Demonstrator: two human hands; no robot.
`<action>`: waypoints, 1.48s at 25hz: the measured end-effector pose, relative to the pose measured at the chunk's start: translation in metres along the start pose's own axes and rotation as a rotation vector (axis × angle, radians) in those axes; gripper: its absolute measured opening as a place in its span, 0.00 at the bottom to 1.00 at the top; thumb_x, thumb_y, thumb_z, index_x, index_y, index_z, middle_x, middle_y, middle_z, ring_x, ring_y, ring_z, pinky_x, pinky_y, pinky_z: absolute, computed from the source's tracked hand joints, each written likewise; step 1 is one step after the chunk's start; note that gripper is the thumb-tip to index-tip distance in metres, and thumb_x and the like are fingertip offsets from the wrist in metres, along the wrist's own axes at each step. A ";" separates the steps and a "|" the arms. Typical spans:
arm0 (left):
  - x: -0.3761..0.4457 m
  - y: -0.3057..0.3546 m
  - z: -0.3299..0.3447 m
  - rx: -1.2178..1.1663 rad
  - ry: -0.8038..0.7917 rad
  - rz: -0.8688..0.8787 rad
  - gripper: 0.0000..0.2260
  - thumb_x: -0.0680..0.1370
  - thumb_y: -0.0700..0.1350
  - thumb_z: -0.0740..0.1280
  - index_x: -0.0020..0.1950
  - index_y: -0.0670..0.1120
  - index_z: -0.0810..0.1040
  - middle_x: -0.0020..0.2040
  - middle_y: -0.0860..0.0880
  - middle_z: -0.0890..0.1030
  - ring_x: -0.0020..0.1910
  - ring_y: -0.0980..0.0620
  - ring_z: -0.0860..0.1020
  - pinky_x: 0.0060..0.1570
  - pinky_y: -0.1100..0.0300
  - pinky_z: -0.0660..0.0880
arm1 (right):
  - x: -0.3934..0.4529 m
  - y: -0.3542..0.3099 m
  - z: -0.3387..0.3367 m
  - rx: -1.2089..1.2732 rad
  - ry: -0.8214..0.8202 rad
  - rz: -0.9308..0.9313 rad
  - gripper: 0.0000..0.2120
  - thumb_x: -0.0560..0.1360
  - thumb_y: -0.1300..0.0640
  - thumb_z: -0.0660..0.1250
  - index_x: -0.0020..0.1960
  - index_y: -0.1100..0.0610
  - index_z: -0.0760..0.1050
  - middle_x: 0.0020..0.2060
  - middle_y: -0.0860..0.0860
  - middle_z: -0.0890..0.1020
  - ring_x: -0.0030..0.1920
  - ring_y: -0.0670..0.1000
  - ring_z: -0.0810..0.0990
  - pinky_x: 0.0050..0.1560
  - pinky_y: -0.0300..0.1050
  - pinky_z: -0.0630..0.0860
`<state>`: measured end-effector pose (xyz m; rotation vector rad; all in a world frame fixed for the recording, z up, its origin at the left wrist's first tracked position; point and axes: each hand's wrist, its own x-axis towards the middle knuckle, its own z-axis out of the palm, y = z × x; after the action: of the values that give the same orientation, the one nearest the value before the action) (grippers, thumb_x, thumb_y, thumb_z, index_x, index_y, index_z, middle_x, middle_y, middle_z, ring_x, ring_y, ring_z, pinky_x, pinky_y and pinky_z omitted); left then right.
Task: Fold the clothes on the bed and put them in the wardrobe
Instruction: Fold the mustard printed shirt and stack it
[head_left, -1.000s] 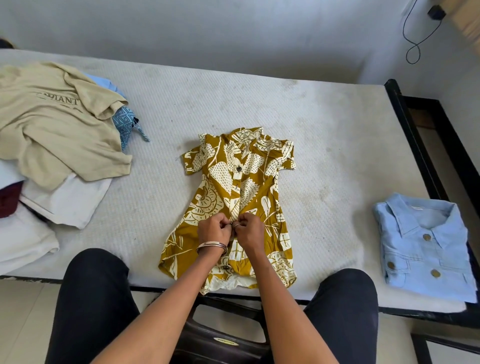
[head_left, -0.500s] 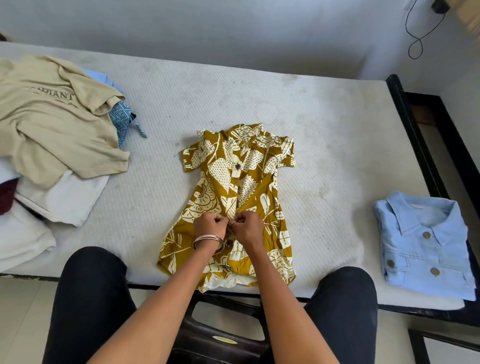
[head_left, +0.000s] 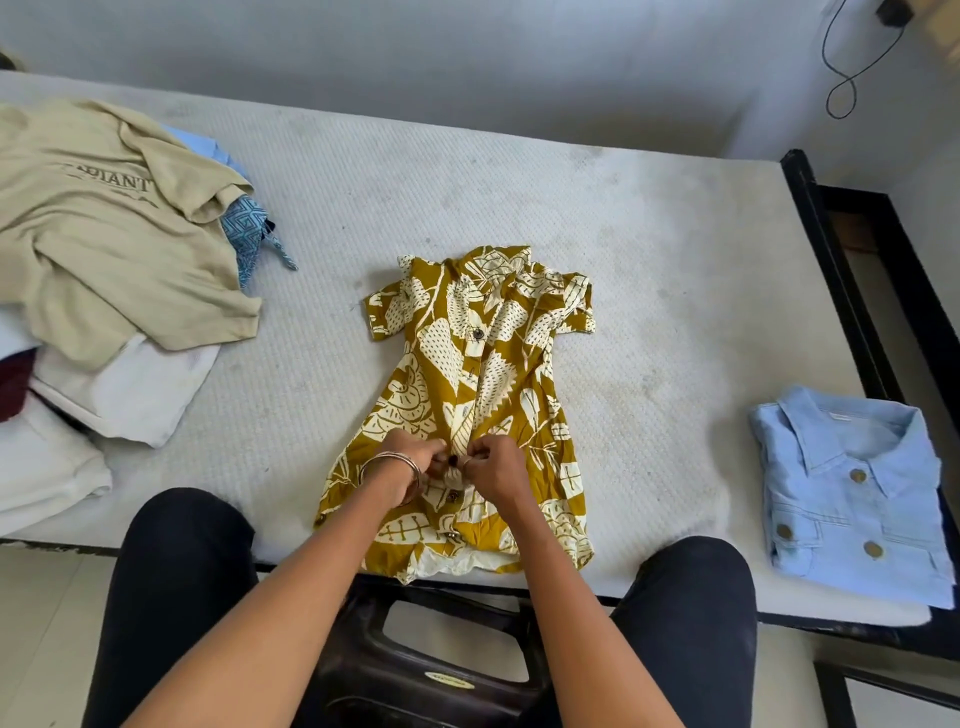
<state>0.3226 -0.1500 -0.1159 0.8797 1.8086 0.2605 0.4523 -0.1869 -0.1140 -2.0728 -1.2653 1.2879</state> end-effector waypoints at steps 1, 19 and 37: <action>-0.001 0.000 -0.001 0.180 0.122 0.104 0.09 0.74 0.47 0.70 0.46 0.41 0.84 0.45 0.43 0.85 0.42 0.44 0.82 0.45 0.50 0.80 | 0.001 0.002 0.002 -0.036 -0.064 0.022 0.05 0.72 0.62 0.72 0.41 0.64 0.80 0.35 0.56 0.80 0.37 0.52 0.76 0.37 0.44 0.70; 0.035 0.008 0.044 0.882 0.187 0.366 0.15 0.80 0.44 0.62 0.64 0.39 0.69 0.60 0.40 0.77 0.57 0.41 0.78 0.53 0.51 0.76 | 0.045 0.009 0.010 -0.261 0.128 -0.174 0.15 0.71 0.70 0.62 0.55 0.63 0.80 0.49 0.60 0.83 0.50 0.60 0.80 0.46 0.45 0.72; 0.015 0.003 0.020 0.223 0.192 0.308 0.09 0.72 0.44 0.75 0.51 0.44 0.85 0.50 0.49 0.85 0.49 0.51 0.81 0.51 0.66 0.73 | 0.030 0.010 0.027 0.165 0.237 0.050 0.08 0.71 0.68 0.69 0.45 0.60 0.85 0.36 0.53 0.84 0.38 0.51 0.81 0.41 0.44 0.79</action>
<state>0.3388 -0.1417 -0.1332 1.3323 1.8996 0.3531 0.4387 -0.1702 -0.1494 -2.0779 -0.9766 1.0883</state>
